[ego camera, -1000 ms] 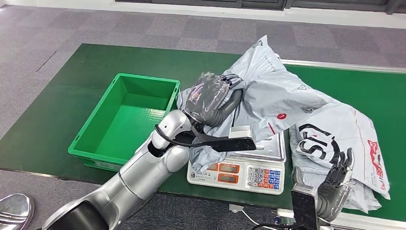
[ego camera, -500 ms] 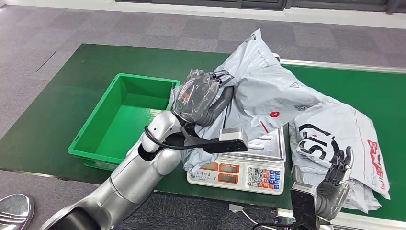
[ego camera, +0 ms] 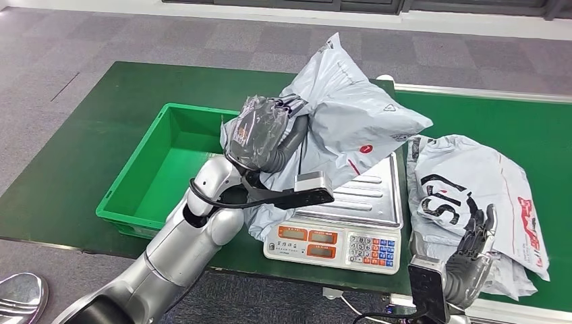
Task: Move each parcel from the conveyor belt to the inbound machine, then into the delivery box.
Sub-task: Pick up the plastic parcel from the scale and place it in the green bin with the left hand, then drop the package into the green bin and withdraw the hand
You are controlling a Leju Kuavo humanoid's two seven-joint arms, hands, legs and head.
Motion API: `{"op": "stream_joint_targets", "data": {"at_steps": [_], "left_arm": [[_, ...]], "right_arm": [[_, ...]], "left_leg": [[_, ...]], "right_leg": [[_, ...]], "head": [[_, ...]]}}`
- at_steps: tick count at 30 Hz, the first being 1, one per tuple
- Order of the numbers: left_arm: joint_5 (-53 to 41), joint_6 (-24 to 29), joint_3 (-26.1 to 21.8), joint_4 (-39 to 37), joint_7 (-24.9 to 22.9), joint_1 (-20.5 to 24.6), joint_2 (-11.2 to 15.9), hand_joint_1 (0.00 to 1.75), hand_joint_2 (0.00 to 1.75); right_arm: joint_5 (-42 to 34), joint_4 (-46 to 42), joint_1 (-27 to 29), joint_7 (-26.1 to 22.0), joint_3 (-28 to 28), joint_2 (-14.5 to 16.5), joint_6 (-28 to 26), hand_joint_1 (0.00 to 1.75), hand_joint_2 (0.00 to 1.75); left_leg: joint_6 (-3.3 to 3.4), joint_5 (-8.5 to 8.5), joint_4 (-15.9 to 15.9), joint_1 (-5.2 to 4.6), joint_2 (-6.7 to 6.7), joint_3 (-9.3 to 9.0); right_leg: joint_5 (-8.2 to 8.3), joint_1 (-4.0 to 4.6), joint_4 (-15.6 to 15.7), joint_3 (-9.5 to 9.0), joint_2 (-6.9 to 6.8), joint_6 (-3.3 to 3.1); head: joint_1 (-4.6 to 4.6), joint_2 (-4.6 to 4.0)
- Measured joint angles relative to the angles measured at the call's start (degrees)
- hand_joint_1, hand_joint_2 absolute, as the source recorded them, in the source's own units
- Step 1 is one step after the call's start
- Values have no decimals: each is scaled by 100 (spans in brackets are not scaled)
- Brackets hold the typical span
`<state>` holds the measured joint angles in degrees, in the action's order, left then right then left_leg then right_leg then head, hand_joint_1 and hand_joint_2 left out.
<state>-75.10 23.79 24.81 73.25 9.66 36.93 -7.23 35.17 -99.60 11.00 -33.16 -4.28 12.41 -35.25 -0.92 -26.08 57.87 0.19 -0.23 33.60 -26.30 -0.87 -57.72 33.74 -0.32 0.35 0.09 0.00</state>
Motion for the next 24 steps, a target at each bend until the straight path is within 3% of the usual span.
{"op": "stream_joint_targets", "data": {"at_steps": [24], "left_arm": [[-1080, 111, -385, -286, -475, 76, 374, 175, 175]], "right_arm": [[-116, -108, 107, -41, -189, 82, -32, 0, 175]], "left_leg": [[0, 0, 0, 0, 3, -1]], "right_leg": [[0, 0, 0, 3, 3, 0]], "head": [[0, 0]]}}
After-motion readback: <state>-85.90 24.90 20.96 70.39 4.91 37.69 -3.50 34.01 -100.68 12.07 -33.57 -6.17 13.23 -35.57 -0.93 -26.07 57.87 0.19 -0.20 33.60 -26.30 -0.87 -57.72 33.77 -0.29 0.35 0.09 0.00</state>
